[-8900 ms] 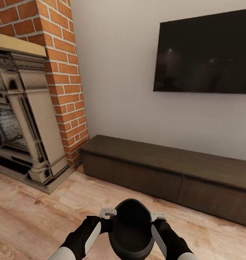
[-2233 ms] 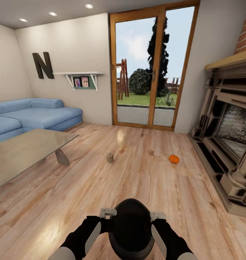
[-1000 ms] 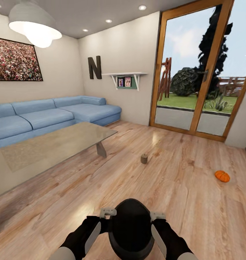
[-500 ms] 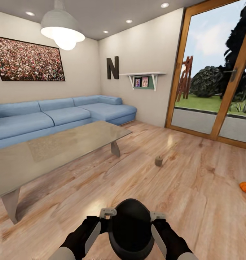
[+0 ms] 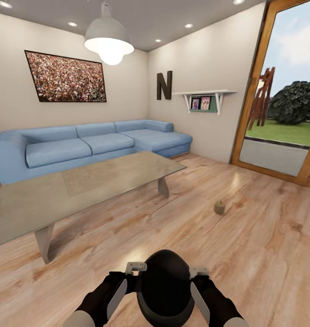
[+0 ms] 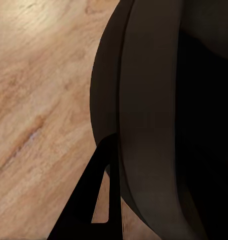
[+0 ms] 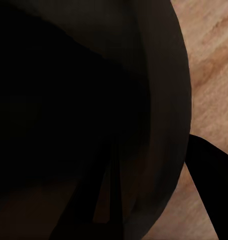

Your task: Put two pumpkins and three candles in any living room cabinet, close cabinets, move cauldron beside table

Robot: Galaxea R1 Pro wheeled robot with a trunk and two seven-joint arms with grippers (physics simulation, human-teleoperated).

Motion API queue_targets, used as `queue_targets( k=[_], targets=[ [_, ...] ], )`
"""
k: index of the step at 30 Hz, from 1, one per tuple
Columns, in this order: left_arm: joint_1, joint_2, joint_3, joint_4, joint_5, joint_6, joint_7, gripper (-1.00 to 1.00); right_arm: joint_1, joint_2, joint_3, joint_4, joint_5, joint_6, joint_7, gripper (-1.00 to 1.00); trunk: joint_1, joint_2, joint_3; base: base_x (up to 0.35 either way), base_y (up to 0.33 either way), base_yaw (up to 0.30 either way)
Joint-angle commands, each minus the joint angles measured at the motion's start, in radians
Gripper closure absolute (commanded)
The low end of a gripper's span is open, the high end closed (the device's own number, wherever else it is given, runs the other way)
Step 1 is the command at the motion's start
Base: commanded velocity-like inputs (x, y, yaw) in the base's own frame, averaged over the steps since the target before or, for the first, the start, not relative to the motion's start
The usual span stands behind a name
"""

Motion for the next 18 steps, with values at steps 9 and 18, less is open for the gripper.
queue_targets(
  k=[9, 18],
  targets=[
    [-0.001, 0.001, 0.002, -0.002, -0.024, 0.005, 0.007, 1.00, -0.001, -0.001, 0.009, -0.004, -0.016, 0.001, -0.008, 1.00, 0.000, -0.001, -0.001, 0.000, 0.000, 0.291],
    [-0.001, 0.002, 0.002, -0.003, -0.025, 0.005, 0.007, 1.00, -0.001, -0.001, 0.009, -0.003, -0.016, 0.001, -0.007, 1.00, 0.000, -0.001, -0.001, 0.000, 0.000, 0.291]
  ],
)
